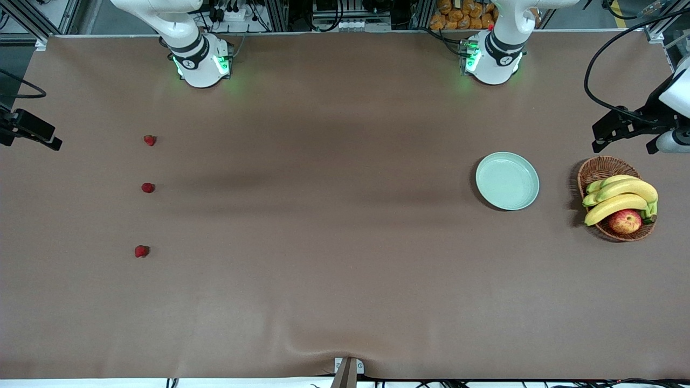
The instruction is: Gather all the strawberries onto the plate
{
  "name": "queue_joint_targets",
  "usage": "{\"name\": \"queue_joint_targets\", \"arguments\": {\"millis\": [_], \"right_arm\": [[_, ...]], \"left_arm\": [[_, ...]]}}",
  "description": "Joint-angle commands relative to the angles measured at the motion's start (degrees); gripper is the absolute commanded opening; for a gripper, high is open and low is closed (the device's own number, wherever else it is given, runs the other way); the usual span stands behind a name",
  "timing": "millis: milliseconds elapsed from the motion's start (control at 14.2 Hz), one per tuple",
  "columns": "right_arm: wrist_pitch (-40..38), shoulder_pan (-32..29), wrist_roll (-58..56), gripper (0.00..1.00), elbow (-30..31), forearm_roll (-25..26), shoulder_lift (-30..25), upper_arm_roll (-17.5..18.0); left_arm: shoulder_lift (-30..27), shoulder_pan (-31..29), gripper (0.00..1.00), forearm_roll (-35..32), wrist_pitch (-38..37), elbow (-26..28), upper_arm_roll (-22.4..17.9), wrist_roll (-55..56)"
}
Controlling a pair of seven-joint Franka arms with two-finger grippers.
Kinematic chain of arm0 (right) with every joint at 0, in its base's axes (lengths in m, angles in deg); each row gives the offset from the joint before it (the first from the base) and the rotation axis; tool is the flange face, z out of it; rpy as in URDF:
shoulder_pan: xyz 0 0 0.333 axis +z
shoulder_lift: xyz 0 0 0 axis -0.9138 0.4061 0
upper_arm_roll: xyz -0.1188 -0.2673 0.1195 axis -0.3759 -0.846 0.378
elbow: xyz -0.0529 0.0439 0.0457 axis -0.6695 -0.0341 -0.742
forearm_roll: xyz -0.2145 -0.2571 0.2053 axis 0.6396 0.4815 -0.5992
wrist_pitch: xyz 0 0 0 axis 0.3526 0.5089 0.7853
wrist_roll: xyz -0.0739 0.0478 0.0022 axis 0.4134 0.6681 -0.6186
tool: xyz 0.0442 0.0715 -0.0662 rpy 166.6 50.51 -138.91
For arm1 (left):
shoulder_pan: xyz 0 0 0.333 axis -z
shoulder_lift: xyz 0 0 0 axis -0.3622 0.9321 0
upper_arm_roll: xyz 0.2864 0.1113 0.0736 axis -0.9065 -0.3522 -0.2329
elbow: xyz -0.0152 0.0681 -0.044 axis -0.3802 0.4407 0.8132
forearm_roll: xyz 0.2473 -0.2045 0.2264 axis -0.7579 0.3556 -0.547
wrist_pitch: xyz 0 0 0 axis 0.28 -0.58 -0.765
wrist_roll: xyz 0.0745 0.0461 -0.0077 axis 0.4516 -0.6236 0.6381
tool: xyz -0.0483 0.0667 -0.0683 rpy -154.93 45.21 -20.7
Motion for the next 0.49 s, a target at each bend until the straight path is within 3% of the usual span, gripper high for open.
{"name": "queue_joint_targets", "arguments": {"millis": [0, 423], "right_arm": [[-0.7, -0.2, 0.6, 1.00, -1.1, -0.1, 0.4, 0.7], [-0.1, -0.7, 0.8, 1.00, -1.0, 0.3, 1.6, 0.3]], "left_arm": [[0.2, -0.4, 1.00, 0.8, -0.8, -0.4, 0.0, -1.2], [0.2, -0.3, 1.00, 0.8, -0.8, -0.6, -0.1, -1.1]]}}
